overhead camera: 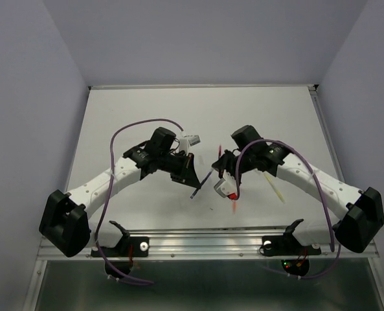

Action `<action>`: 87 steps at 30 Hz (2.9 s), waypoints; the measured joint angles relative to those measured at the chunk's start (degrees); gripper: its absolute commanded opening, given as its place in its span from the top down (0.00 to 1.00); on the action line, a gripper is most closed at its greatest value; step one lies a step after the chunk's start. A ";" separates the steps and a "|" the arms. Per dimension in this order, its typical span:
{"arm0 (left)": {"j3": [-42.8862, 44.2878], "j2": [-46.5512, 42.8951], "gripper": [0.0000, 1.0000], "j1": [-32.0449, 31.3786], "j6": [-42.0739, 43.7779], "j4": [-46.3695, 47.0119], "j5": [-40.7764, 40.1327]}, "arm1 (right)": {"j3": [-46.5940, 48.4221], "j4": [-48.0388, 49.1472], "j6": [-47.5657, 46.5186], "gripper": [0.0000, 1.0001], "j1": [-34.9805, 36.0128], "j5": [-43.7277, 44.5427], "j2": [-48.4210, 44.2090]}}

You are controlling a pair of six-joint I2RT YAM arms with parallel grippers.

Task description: Insert the pens into the pen caps

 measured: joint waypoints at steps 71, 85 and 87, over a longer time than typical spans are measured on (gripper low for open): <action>1.16 6.49 1.00 -3.28 -10.14 19.26 -3.85 | 0.70 -7.61 2.19 0.35 3.21 -0.11 -4.26; 7.32 7.48 1.00 -3.43 -7.76 10.60 -20.26 | 3.48 -1.07 17.64 0.00 1.46 -0.52 -4.22; 11.06 9.68 1.00 -3.37 -7.65 9.33 -26.38 | 3.85 1.97 21.90 0.00 -0.96 -0.98 -4.09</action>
